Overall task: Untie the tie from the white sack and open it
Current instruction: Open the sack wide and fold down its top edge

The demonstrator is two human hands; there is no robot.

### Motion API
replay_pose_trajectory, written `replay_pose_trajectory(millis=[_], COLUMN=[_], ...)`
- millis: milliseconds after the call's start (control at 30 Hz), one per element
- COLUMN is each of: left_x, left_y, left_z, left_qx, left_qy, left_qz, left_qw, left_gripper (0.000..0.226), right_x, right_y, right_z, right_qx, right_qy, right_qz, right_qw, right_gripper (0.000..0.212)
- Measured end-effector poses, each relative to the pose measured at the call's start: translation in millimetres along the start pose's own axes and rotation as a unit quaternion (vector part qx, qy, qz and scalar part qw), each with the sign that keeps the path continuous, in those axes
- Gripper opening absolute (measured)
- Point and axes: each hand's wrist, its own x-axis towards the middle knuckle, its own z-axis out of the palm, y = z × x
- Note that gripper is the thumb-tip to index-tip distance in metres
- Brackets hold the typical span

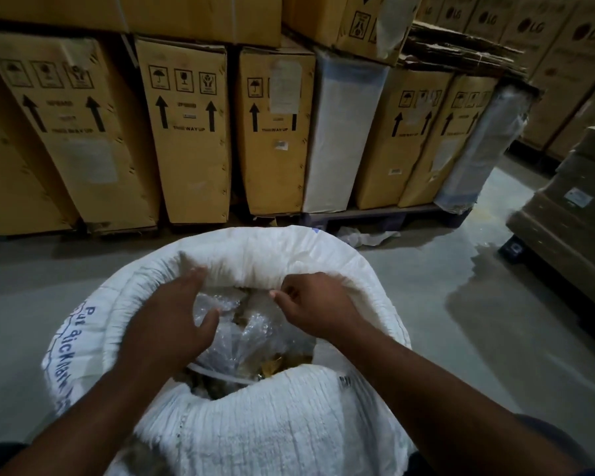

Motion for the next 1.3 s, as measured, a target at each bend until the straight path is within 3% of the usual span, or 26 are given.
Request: replay_pose_trajectory(millis=[133,300,500,667,733,900,1067,1167,1300], left_x=[19.8,31.8,52.8,71.9,73.5,65.3,43.3,15.8,-10.8], left_y=[-17.8,-45.3,-63.2,-73.4,-75.6,-63.0,-35.4,-25.3,-42.4], left_z=[0.4,19.8,32.1,30.6,27.9,25.0,14.5,14.8,10.3], left_qx=[0.111,0.149,0.105,-0.054,-0.1,-0.039,-0.027,0.059,0.204], left_qy=[-0.029,0.003,0.002,-0.145,-0.175,-0.135,-0.066,-0.074,-0.118], left_qz=[0.042,0.006,-0.058,-0.196,-0.217,-0.16,-0.072,-0.051,-0.021], left_qw=[0.992,0.989,0.993,0.968,0.955,0.977,0.995,0.994,0.972], left_gripper=[0.095,0.113,0.122,0.135,0.131,0.111,0.096,0.103,0.128], right_x=[11.8,36.4,68.5,80.0,78.6,73.2,36.4,5.4,-26.2], right_y=[2.0,31.7,50.2,57.6,53.7,28.8,18.7,35.5,85.4], right_z=[13.4,32.3,51.7,55.2,55.7,40.0,9.5,-5.1,-31.8], right_qx=[-0.048,-0.098,-0.065,0.0,0.004,-0.042,-0.053,-0.084,-0.149], right_qy=[-0.066,-0.079,-0.143,-0.247,-0.267,-0.281,-0.192,-0.175,-0.18], right_qz=[-0.087,-0.044,0.002,0.055,0.065,0.034,-0.03,-0.035,-0.008], right_qw=[0.993,0.991,0.988,0.968,0.961,0.958,0.979,0.98,0.972], right_gripper=[0.078,0.097,0.101,0.096,0.094,0.09,0.094,0.1,0.109])
